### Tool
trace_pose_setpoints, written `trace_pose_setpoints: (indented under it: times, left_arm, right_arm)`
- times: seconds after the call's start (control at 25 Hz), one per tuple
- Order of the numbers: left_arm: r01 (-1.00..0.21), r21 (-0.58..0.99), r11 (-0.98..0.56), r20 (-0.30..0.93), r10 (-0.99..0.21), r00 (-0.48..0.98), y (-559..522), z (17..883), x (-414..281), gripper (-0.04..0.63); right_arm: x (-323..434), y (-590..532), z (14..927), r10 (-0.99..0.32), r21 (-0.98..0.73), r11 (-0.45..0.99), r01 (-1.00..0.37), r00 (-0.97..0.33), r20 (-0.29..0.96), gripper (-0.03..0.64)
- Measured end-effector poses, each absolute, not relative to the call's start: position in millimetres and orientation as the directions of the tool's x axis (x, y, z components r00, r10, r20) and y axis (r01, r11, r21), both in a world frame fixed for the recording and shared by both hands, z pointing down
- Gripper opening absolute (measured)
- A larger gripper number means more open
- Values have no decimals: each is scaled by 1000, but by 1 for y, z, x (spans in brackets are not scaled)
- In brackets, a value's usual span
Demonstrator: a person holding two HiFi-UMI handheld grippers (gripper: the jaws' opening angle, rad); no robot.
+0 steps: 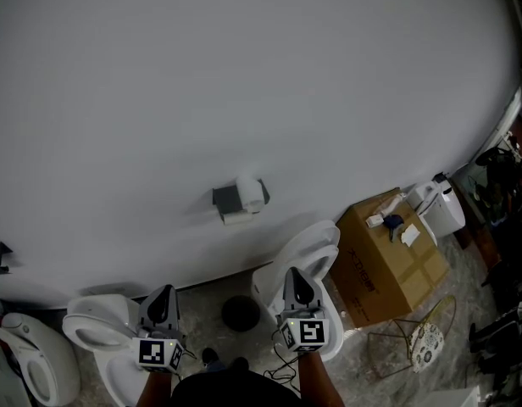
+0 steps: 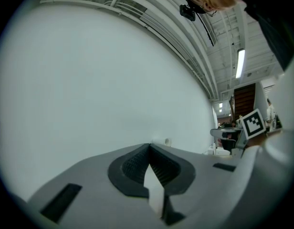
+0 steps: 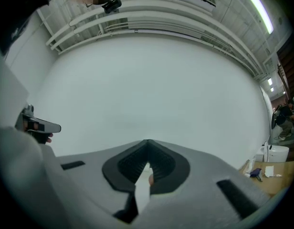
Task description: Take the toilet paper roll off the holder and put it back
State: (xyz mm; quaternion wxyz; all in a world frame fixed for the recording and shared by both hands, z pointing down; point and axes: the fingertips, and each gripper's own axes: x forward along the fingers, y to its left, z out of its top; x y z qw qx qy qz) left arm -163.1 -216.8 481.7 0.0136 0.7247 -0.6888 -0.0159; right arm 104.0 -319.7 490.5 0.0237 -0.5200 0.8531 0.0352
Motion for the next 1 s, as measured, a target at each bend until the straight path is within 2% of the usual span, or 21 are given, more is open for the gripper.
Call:
trace_pose_setpoints:
  times: [0.36, 1.0]
  left_arm:
    - [-999, 19, -50, -3, -999, 50, -215, 481, -161, 3]
    - [-998, 30, -55, -26, -998, 54, -220, 476, -154, 3]
  right_arm:
    - [117, -320, 486, -898, -11, 432, -902, -429, -98, 3]
    - [126, -319, 485, -898, 21, 427, -904, -427, -109, 3]
